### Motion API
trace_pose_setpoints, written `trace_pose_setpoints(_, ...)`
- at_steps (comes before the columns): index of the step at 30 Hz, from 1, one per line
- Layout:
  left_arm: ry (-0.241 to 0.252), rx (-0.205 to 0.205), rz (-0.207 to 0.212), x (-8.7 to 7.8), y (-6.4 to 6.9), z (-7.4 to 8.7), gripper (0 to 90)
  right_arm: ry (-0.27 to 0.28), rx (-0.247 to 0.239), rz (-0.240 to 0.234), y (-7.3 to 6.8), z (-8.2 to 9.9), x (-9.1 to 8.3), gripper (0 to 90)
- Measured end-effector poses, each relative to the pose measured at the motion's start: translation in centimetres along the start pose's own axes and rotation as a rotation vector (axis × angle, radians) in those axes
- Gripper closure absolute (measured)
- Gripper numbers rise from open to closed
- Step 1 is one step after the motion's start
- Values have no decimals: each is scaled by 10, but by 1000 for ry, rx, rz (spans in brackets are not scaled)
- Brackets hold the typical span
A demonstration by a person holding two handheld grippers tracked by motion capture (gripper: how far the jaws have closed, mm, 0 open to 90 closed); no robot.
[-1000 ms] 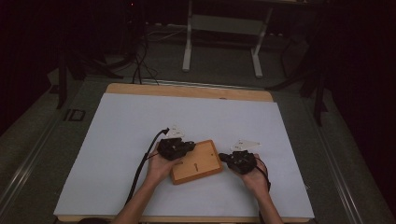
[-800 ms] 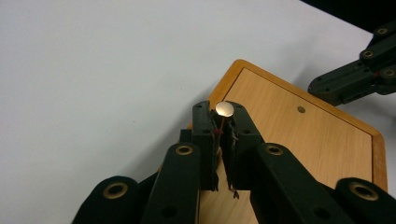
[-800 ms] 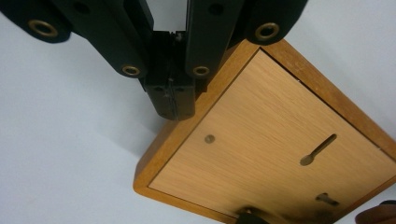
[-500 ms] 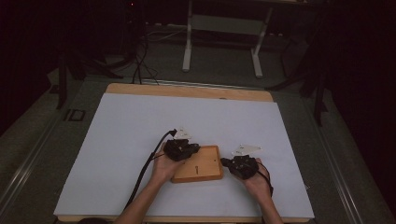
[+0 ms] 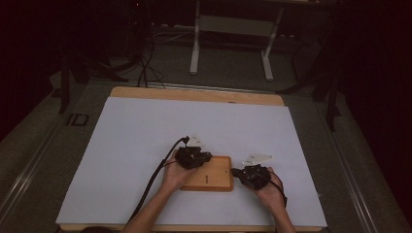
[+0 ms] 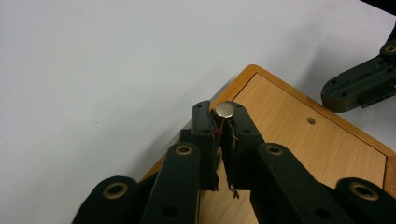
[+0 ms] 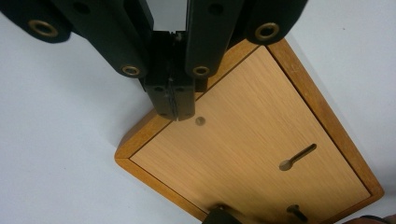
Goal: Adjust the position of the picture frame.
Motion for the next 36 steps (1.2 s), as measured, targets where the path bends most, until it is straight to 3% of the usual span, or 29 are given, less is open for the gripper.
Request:
trace_pose_setpoints(17, 0, -39, 33, 0, -2, 1, 820, 5, -2, -2, 0, 1, 0, 897)
trace_pose_setpoints(23, 27, -42, 44, -6, -1, -2, 728, 10, -3, -2, 0, 1, 0, 896)
trace_pose_setpoints(32, 64, -49, -2, -22, -4, 0, 560, 23, -4, 7, 2, -1, 0, 865)
trace_pose_setpoints(36, 49, -38, -28, -29, -5, 8, 529, 41, 0, 14, 4, -3, -2, 839)
Point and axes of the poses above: each handheld gripper's, and its own axes: x roughly forward along the jaws, z roughly out of its underside, y roughly to its right, the point moved 4 cm from there along x, roughly forward along the jaws
